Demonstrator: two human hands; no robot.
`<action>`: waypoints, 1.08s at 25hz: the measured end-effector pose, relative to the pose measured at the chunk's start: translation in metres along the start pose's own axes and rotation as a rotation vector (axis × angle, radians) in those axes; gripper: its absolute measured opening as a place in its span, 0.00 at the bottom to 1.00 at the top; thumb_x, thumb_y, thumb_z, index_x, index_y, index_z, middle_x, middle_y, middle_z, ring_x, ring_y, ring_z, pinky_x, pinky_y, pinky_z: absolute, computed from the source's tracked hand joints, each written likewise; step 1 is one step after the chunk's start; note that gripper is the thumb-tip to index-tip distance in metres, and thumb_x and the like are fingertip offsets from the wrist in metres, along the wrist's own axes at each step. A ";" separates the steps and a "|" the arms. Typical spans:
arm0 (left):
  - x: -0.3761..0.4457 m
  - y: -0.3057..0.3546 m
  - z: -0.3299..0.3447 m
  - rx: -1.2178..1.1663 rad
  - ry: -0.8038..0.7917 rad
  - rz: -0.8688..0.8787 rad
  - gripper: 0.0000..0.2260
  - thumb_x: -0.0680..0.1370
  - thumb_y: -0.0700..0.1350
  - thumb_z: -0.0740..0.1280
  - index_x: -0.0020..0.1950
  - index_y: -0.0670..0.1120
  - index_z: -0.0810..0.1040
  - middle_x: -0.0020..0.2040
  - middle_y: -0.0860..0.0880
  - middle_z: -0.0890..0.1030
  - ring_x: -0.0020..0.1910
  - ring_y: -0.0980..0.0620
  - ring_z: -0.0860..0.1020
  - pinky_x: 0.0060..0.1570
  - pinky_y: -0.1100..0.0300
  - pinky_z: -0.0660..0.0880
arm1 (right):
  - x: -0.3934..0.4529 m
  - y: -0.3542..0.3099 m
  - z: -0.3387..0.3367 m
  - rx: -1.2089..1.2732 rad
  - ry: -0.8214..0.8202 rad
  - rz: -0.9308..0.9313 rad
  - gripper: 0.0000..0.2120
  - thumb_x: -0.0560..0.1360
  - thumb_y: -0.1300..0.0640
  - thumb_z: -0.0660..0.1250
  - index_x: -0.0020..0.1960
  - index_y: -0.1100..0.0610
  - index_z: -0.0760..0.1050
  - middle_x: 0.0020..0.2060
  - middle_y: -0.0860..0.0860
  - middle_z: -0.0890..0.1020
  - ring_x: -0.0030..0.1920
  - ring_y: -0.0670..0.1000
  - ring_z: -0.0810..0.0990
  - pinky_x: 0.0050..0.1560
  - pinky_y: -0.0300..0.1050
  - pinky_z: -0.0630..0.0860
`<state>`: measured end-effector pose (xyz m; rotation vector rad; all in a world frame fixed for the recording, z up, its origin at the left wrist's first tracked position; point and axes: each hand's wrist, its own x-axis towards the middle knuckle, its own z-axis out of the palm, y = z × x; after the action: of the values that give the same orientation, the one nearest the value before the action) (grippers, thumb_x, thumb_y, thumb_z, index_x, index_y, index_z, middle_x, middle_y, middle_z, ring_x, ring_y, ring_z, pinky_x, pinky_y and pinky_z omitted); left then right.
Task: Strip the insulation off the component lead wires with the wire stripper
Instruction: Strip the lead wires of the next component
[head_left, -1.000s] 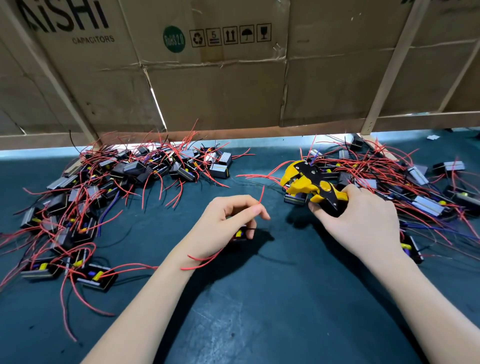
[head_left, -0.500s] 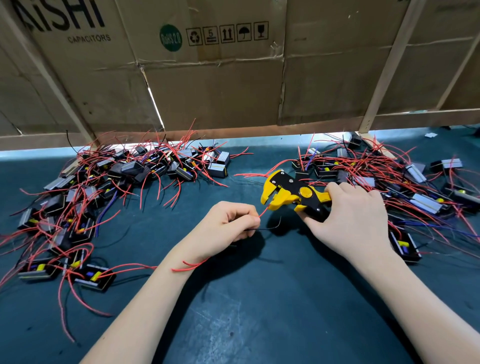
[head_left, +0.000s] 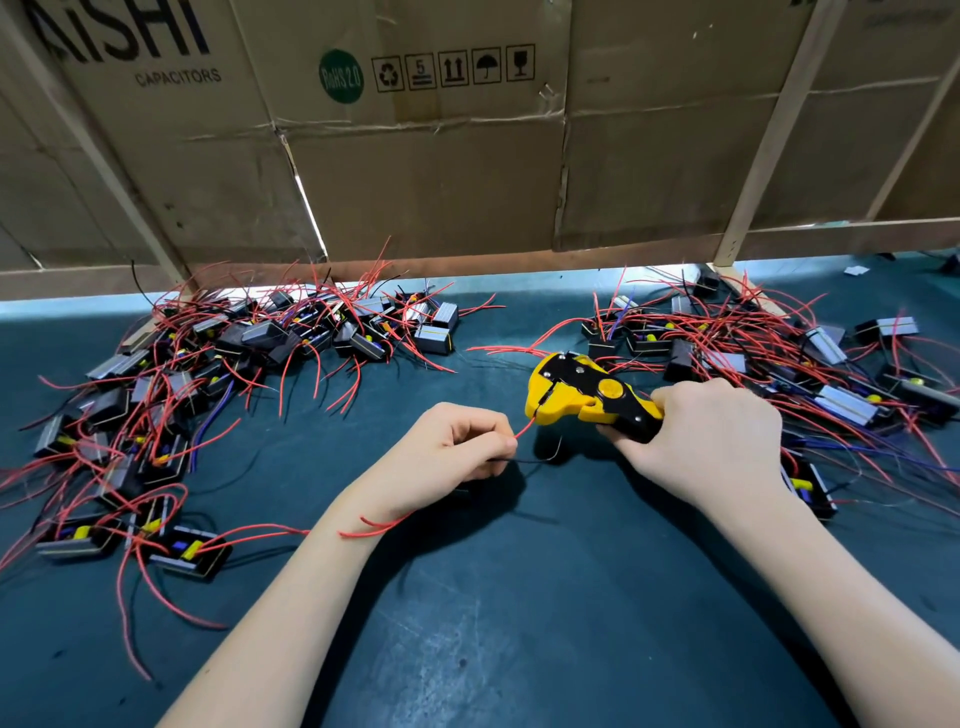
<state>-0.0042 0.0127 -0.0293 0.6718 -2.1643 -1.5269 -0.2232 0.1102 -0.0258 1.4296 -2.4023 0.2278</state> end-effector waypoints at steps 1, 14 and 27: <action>0.000 0.000 -0.001 0.002 0.001 0.005 0.12 0.77 0.44 0.63 0.34 0.43 0.74 0.29 0.54 0.71 0.27 0.57 0.63 0.29 0.69 0.61 | 0.000 0.000 0.002 0.003 0.026 -0.012 0.26 0.68 0.28 0.63 0.39 0.52 0.77 0.36 0.52 0.81 0.42 0.58 0.81 0.37 0.45 0.64; 0.003 -0.005 -0.008 -0.137 0.152 0.091 0.08 0.77 0.44 0.66 0.41 0.42 0.77 0.38 0.45 0.77 0.29 0.58 0.66 0.34 0.69 0.65 | 0.001 0.008 0.016 0.051 0.099 0.050 0.29 0.68 0.31 0.64 0.45 0.58 0.75 0.42 0.55 0.82 0.46 0.59 0.80 0.49 0.52 0.65; 0.006 -0.010 -0.006 -0.099 0.162 0.028 0.08 0.77 0.44 0.66 0.40 0.43 0.78 0.37 0.45 0.76 0.32 0.55 0.66 0.35 0.67 0.65 | -0.002 0.001 0.005 0.056 0.085 -0.083 0.26 0.67 0.31 0.63 0.39 0.55 0.72 0.36 0.52 0.79 0.41 0.58 0.80 0.46 0.51 0.63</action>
<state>-0.0037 0.0021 -0.0363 0.7029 -1.9578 -1.5000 -0.2240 0.1105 -0.0315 1.5096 -2.2798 0.3312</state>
